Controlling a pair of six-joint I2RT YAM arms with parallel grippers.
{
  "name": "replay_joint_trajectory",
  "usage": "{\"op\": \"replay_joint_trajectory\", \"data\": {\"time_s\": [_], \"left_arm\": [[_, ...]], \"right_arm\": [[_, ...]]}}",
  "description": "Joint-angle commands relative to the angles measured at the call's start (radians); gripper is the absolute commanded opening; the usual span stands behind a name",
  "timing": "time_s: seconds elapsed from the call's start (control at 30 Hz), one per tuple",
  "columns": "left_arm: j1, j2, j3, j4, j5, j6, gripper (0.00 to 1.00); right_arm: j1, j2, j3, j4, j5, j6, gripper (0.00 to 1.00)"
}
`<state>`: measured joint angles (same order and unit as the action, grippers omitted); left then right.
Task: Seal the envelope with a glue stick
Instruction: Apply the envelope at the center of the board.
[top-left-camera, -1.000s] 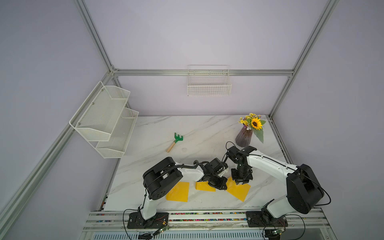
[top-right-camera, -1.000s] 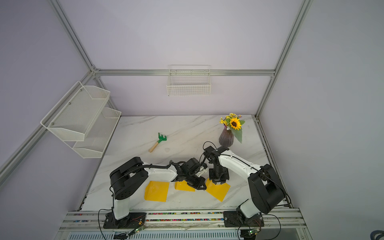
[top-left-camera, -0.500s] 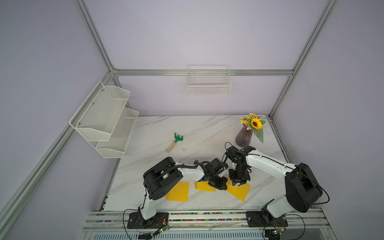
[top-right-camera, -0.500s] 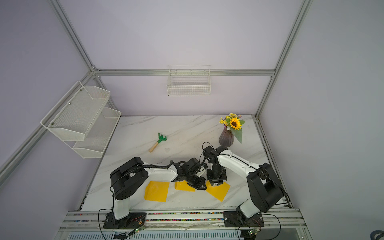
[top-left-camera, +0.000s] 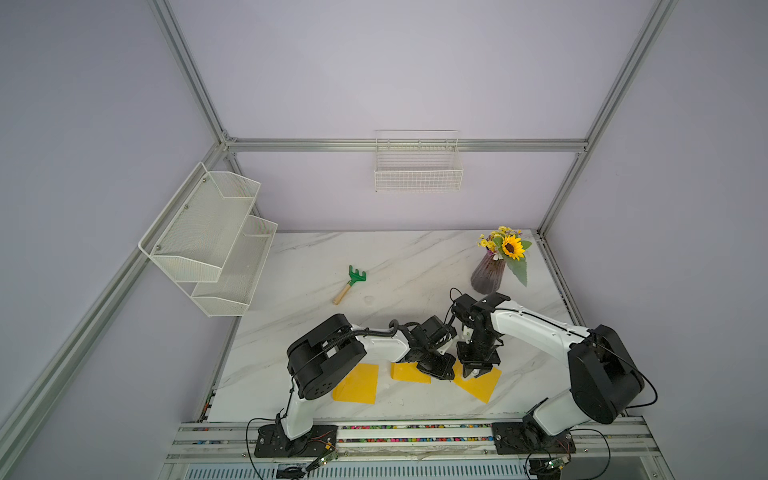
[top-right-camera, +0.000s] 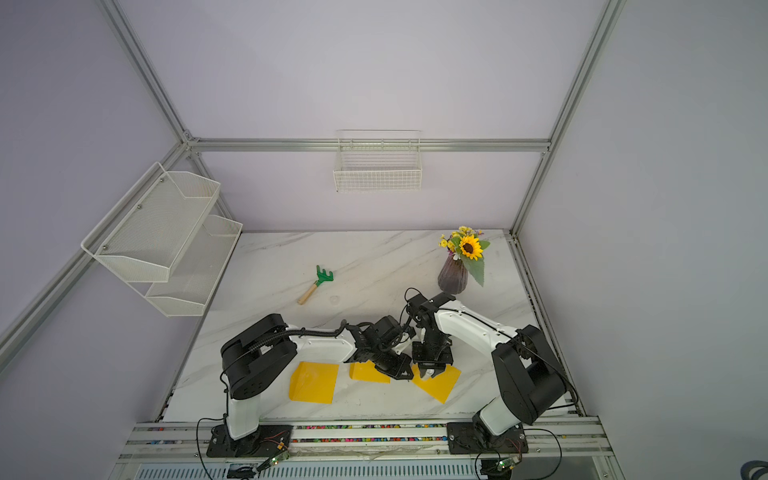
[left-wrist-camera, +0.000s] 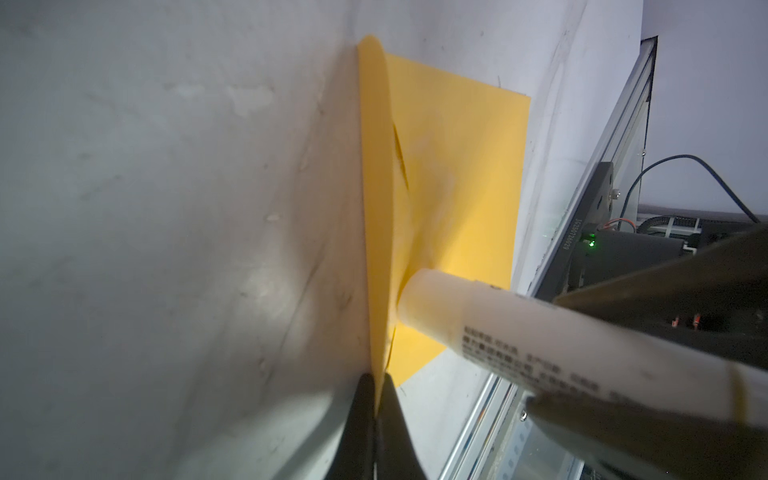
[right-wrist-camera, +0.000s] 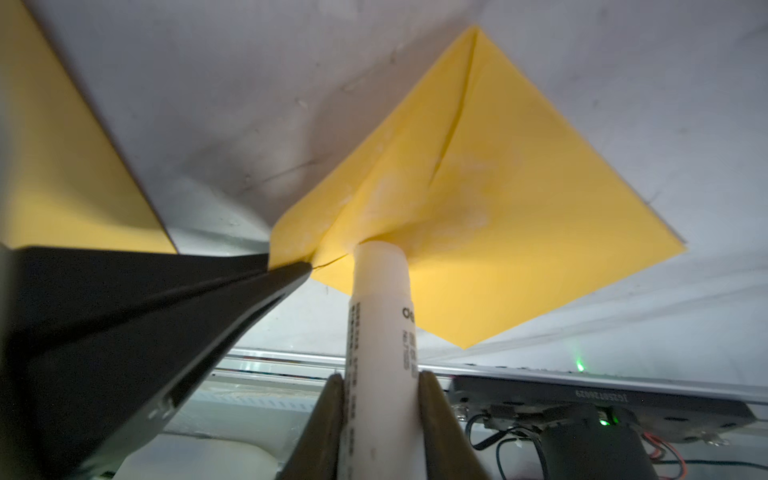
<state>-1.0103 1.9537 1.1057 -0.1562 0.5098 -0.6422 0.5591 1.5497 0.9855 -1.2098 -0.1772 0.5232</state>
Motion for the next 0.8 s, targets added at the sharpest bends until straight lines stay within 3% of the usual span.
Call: {"op": "replay_joint_trajectory", "data": {"time_s": [0.0,0.07,0.1,0.23,0.37,0.43,0.53,0.6,0.7,0.77], "left_arm": [[-0.012,0.018,0.017,-0.013,-0.024,0.029,0.0],[-0.012,0.019,0.02,-0.014,-0.02,0.029,0.0],[-0.012,0.021,0.022,-0.015,-0.019,0.03,0.0],[-0.013,0.023,0.027,-0.016,-0.021,0.029,0.0],[-0.014,0.024,0.029,-0.02,-0.025,0.03,0.0],[-0.014,0.026,0.029,-0.018,-0.021,0.03,0.0],[-0.014,0.024,0.026,-0.02,-0.022,0.034,0.0],[-0.016,0.025,0.026,-0.019,-0.02,0.03,0.0],[-0.014,0.033,0.033,-0.026,-0.017,0.033,0.0],[-0.014,0.028,0.033,-0.022,-0.022,0.032,0.0]], "right_arm": [[0.018,0.048,-0.006,-0.046,0.267,0.058,0.0],[0.034,0.072,0.004,-0.063,0.318,0.069,0.0],[0.037,0.075,-0.003,-0.04,0.276,0.063,0.0],[0.039,-0.009,-0.072,0.22,-0.101,0.103,0.0],[0.041,-0.068,-0.125,0.347,-0.197,0.165,0.0],[0.041,-0.067,-0.115,0.302,-0.145,0.154,0.0],[0.042,-0.04,-0.081,0.126,0.108,0.12,0.0],[0.042,-0.014,-0.061,0.038,0.213,0.112,0.0],[0.045,0.001,-0.059,0.008,0.26,0.111,0.0],[0.046,0.015,-0.06,0.037,0.222,0.109,0.0]]}}
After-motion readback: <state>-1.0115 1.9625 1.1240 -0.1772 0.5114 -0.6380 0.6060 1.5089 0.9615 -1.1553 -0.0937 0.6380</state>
